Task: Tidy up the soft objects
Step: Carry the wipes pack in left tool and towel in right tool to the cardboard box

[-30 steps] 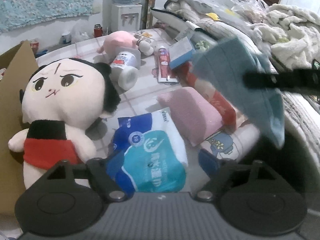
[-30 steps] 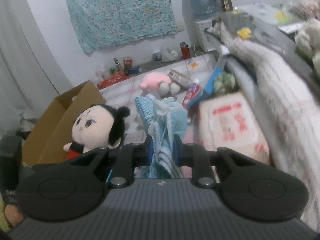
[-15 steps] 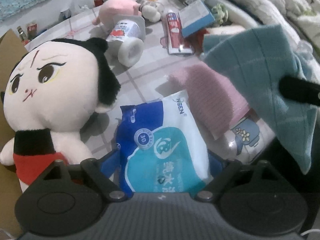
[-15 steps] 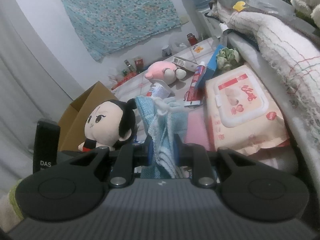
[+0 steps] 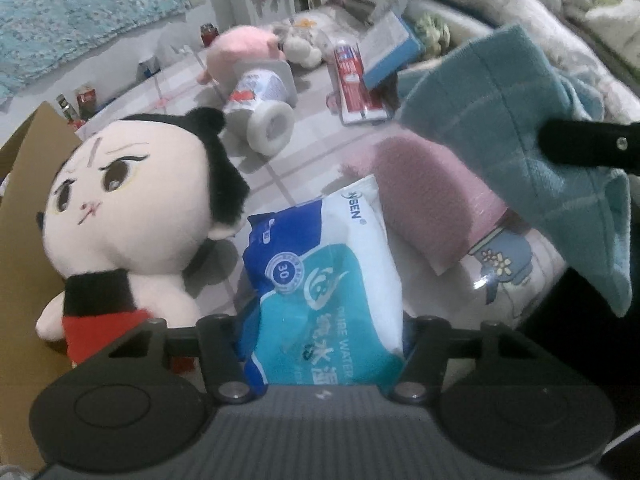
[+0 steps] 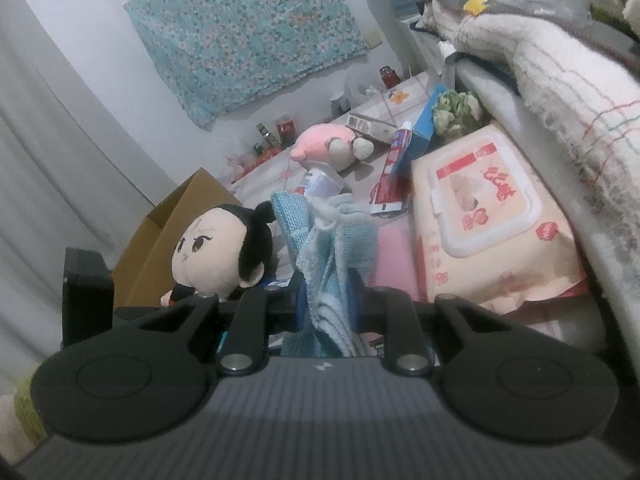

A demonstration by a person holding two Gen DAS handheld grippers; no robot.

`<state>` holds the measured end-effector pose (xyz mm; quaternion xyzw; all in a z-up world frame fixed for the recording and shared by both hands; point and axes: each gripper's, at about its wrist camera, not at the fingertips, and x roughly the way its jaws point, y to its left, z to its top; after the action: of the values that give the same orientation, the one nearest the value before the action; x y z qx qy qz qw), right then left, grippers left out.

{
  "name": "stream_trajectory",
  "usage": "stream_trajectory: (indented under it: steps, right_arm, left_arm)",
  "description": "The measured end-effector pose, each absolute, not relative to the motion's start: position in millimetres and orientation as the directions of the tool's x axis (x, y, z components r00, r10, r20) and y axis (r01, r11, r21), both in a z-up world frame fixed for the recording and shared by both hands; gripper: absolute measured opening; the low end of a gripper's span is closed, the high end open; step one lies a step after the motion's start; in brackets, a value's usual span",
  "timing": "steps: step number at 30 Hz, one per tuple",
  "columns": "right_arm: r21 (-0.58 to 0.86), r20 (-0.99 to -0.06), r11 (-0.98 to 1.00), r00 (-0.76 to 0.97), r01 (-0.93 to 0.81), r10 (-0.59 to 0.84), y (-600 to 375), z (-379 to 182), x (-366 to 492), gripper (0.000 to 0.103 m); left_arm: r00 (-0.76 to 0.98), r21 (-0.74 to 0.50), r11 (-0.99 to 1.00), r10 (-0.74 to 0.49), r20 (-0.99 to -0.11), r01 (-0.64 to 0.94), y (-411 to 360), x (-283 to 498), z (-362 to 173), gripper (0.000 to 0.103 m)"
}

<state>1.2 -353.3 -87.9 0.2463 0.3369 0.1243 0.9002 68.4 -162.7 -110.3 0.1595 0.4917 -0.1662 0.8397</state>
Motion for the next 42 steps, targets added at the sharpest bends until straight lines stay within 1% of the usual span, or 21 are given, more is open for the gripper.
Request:
stream_trajectory:
  steps: [8, 14, 16, 19, 22, 25, 29, 32, 34, 37, 42]
  right_arm:
    - [0.497, -0.527, 0.864, 0.76, -0.087, 0.38, -341, -60, -16, 0.018]
    - [0.475, -0.464, 0.859, 0.774, -0.192, 0.43, -309, -17, -23, 0.019]
    - [0.483, -0.434, 0.84, 0.766, -0.247, 0.474, -293, 1, -16, 0.018]
    - [0.492, -0.396, 0.801, 0.731, -0.342, 0.555, -259, 26, 0, 0.018]
    - [0.492, -0.376, 0.756, 0.678, -0.431, 0.631, -215, 47, 25, 0.018]
    - [0.512, -0.371, 0.705, 0.613, -0.491, 0.697, -165, 61, 60, 0.018]
    - [0.584, -0.407, 0.648, 0.515, -0.489, 0.755, -99, 62, 121, 0.018]
    - [0.615, -0.476, 0.661, 0.465, -0.43, 0.746, -48, 49, 173, 0.018]
    - [0.623, -0.532, 0.689, 0.446, -0.371, 0.72, -16, 36, 208, 0.018]
    - [0.59, -0.613, 0.751, 0.441, -0.296, 0.656, 28, 17, 247, 0.018]
    - [0.534, -0.715, 0.822, 0.411, -0.199, 0.565, 68, -19, 297, 0.018]
  left_arm:
    - [0.571, 0.022, 0.917, -0.23, -0.788, 0.399, -129, 30, -60, 0.062]
    - [0.668, -0.05, 0.948, -0.257, -0.698, 0.313, -78, 0, -2, 0.062]
    - [0.712, -0.062, 0.96, -0.244, -0.659, 0.271, -54, -7, 18, 0.062]
    - [0.765, -0.063, 0.981, -0.184, -0.617, 0.184, -12, -12, 46, 0.062]
    - [0.795, -0.045, 0.994, -0.105, -0.598, 0.098, 28, -6, 63, 0.062]
    - [0.799, -0.006, 1.0, -0.016, -0.601, 0.015, 68, 17, 68, 0.063]
    - [0.759, 0.036, 0.997, 0.073, -0.647, -0.065, 117, 73, 56, 0.063]
    - [0.722, 0.103, 0.99, 0.139, -0.678, -0.094, 144, 124, 39, 0.063]
    - [0.694, 0.13, 0.986, 0.163, -0.701, -0.1, 163, 157, 26, 0.063]
    - [0.654, 0.144, 0.987, 0.153, -0.741, -0.067, 183, 199, 6, 0.063]
    - [0.597, 0.2, 0.98, 0.159, -0.786, 0.002, 191, 247, -30, 0.063]
